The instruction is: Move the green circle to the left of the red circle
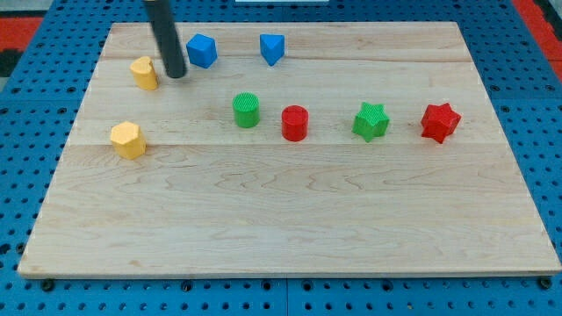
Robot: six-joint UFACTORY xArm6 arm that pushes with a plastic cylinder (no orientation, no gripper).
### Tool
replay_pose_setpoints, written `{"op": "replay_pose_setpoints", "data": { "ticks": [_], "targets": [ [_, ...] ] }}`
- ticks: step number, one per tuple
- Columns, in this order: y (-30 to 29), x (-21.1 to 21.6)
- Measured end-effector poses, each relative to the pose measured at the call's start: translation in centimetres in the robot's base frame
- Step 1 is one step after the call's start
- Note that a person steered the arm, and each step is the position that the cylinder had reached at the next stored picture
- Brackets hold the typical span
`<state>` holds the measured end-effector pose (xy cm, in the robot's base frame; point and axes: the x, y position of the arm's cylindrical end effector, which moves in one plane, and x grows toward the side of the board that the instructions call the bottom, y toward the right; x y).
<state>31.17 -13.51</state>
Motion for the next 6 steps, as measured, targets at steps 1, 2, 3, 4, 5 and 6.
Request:
{"op": "replay_pose_setpoints", "data": {
  "ticks": [1, 2, 3, 4, 5, 6],
  "targets": [
    [7.9, 3.4],
    [10.2, 3.5],
    [10.2, 6.0],
    [8.4, 6.7],
    [7.9, 7.0],
    [11.6, 2.7]
  ]
}}
